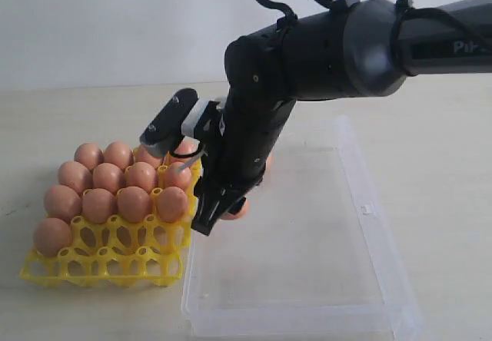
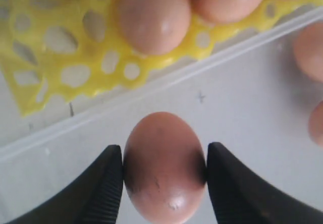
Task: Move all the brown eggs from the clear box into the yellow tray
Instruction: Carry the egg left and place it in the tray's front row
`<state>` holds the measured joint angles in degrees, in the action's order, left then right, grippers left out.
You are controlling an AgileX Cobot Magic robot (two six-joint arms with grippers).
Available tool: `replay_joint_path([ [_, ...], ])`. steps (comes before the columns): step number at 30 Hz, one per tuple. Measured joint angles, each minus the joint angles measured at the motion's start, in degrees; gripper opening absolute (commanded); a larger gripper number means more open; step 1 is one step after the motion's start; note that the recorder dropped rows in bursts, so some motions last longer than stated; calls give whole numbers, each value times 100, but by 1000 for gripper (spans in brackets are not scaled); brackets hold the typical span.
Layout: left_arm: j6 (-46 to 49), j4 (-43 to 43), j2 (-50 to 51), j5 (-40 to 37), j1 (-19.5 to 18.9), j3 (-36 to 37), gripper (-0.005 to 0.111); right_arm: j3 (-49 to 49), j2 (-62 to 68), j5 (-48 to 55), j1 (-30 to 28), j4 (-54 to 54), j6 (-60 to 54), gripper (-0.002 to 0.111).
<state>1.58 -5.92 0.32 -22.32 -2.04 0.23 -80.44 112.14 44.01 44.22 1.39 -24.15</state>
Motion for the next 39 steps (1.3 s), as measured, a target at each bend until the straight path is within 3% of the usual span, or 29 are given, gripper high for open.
replay_joint_path([
  [9, 0, 0, 0, 0, 0, 0, 0, 0, -74, -1666, 12, 7, 781, 0],
  [18, 0, 0, 0, 0, 0, 0, 0, 0, 343, -4071, 626, 918, 1058, 0],
  [28, 0, 0, 0, 0, 0, 0, 0, 0, 957, -4644, 1276, 1085, 1130, 0],
  [39, 0, 0, 0, 0, 0, 0, 0, 0, 1199, -4912, 1338, 679, 2151, 0],
])
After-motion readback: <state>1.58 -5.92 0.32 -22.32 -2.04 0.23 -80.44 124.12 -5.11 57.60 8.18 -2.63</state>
